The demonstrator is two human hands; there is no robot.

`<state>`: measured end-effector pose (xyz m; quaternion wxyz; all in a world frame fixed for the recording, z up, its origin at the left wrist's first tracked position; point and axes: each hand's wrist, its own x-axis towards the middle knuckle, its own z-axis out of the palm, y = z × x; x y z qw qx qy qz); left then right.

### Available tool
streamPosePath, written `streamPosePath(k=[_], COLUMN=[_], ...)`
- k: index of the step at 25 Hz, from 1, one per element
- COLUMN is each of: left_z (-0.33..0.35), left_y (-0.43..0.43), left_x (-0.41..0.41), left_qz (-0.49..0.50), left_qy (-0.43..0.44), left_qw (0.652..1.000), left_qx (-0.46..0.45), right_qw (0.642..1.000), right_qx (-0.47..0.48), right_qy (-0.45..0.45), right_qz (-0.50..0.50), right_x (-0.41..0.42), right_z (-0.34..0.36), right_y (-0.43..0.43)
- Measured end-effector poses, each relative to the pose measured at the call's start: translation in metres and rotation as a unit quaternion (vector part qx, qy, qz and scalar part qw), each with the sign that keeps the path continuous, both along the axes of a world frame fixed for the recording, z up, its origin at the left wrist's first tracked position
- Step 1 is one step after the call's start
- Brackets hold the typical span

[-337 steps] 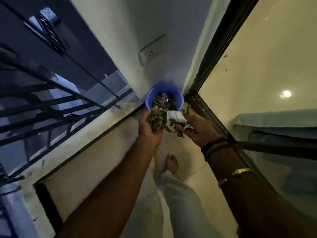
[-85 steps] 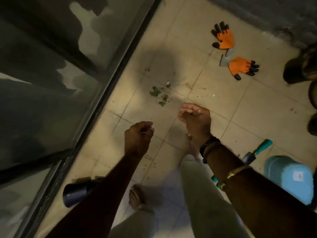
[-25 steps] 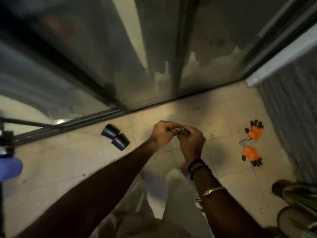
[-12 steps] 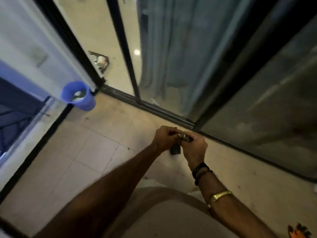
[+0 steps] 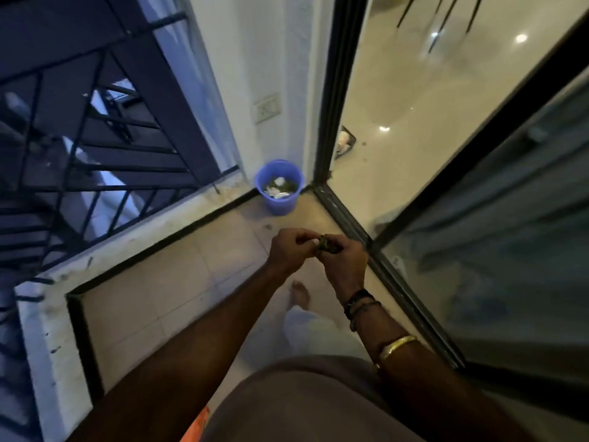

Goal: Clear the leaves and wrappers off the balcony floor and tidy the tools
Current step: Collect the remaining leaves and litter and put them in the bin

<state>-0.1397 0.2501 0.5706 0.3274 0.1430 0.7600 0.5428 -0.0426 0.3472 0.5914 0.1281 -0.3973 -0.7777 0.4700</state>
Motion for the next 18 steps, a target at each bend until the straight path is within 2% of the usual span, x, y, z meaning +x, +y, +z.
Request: streamPosePath(k=[3, 8, 12, 15, 18], left_z=[-0.007, -0.037, -0.104, -0.175, -0.236], left_y=[0.001, 0.018, 0.043, 0.069, 0.1], left_x=[-0.09, -0.226, -0.322, -0.387, -0.438], left_qz=[0.073, 0.109, 0.077, 0.023, -0.033], left_qy=[-0.018, -0.058, -0.102, -0.113, -0.126], left_qw=[0.997, 0.991, 0.989, 0.988, 0.984], left_qx=[-0.017, -0.051, -0.069, -0.103, -0.12], right_qw=[0.999, 0.998, 0.997, 0.994, 0.988], right_qx=[-0.003, -0.009, 0.014, -0.009, -0.032], right_qy=[-0.006, -0.015, -0.072, -0.107, -0.149], right_qz=[0.047, 0.061, 0.034, -0.011, -0.009], right_x=[-0.103, -0.243, -0.337, -0.394, -0.439], right_z=[-0.004, -0.036, -0.104, -0.176, -0.247], right_y=[0.008, 0.028, 0.046, 0.065, 0.09])
